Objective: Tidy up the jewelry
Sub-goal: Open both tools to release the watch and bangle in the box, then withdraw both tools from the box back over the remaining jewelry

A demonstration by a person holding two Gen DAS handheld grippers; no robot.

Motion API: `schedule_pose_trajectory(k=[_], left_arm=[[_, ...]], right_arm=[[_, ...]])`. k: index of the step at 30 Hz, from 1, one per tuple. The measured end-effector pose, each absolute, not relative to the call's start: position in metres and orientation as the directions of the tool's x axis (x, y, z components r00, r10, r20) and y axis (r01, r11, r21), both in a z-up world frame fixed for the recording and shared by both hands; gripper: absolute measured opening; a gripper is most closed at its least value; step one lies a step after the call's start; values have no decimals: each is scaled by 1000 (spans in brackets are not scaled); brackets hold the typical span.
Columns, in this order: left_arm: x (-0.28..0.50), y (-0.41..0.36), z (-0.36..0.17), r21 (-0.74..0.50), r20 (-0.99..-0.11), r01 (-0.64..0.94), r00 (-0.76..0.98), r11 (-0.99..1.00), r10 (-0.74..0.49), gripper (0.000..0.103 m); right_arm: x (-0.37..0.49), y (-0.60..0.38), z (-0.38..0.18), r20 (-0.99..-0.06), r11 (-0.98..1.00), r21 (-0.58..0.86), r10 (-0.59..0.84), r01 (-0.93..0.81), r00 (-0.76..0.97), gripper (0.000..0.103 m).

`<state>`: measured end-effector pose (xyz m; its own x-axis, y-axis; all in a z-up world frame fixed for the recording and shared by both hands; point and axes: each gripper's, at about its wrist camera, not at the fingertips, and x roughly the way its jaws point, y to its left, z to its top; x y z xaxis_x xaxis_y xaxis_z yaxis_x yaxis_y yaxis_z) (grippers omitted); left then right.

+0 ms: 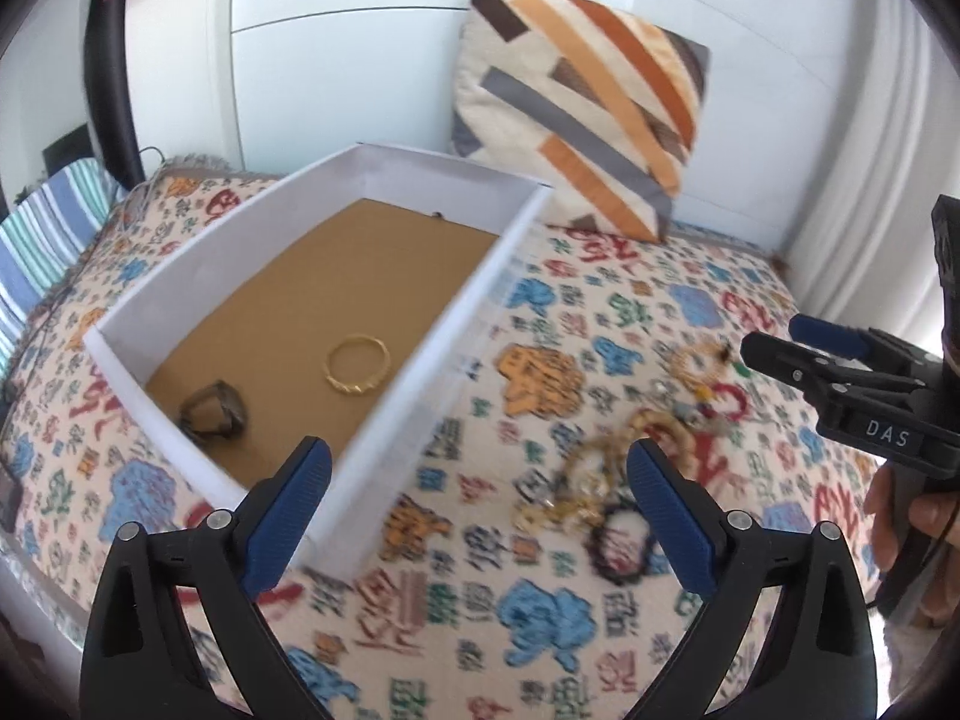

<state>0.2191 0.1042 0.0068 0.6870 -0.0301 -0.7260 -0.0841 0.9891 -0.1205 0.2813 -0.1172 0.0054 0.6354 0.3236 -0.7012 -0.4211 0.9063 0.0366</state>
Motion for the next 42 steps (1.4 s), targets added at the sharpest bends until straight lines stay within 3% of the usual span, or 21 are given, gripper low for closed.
schedule_pose_trajectory(k=[9, 18, 42], left_arm=[[172, 28, -26, -107, -765, 32, 636, 994, -103, 99], [163, 0, -42, -89, -798, 118, 586, 989, -142, 99], [163, 17, -54, -99, -825, 67, 552, 993, -119, 99]], right_arm=[[201, -203, -25, -720, 944, -6, 225, -330, 657, 76], [162, -234, -50, -721, 979, -29, 118, -201, 683, 76], [152, -212, -44, -698, 971, 2, 173, -240, 695, 76]])
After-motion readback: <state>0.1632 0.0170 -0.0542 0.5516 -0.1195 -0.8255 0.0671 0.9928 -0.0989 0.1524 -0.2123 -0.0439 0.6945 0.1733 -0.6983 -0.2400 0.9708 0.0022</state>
